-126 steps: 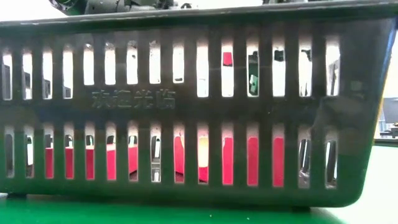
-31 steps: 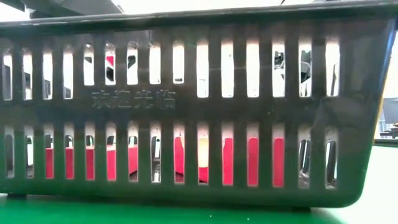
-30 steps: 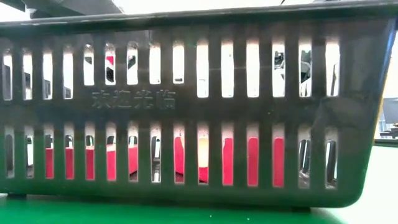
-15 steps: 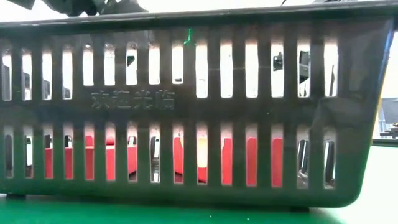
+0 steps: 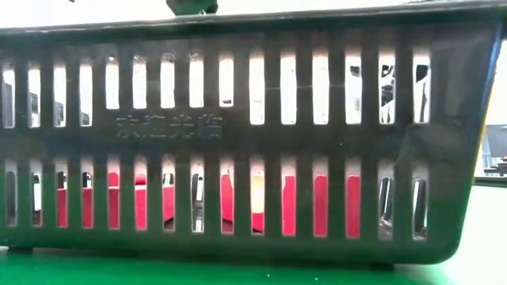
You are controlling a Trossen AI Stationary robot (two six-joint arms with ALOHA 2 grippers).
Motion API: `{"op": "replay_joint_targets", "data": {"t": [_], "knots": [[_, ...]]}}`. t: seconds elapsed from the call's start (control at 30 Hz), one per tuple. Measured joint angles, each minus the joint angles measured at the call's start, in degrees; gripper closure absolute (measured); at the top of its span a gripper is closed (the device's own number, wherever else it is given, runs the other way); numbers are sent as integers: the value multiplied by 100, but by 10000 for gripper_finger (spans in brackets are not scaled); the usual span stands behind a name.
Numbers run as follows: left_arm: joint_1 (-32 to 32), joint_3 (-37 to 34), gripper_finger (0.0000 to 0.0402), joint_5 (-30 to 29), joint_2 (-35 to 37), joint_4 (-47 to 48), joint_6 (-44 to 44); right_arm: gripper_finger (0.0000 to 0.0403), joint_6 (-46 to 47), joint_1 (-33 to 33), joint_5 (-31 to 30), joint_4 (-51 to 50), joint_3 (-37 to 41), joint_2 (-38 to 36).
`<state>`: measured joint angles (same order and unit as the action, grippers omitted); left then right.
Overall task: Sort & place blocks by color
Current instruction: Put the blue wooden block into the blue basket
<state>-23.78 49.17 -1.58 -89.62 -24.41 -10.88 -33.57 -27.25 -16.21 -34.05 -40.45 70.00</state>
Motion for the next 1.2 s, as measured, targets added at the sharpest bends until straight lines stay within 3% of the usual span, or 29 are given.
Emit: {"op": "replay_joint_targets", "data": {"t": [0.2,0.37,0.47,0.63,0.7,1.2], "knots": [[794,0,217,-22,564,553,888,145,-603,-499,17,498,157,0],[1181,0,217,-20,805,775,1039,145,-524,-823,550,842,166,2],[1264,0,217,-93,786,770,907,145,453,-1014,585,1266,166,82],[1262,0,217,-588,791,825,757,145,3642,-1364,584,1645,166,269],[1264,0,217,-681,788,798,758,145,4449,-1463,581,1693,166,337],[1267,0,218,-713,790,752,903,145,5397,-1506,584,1923,166,1420]]}}
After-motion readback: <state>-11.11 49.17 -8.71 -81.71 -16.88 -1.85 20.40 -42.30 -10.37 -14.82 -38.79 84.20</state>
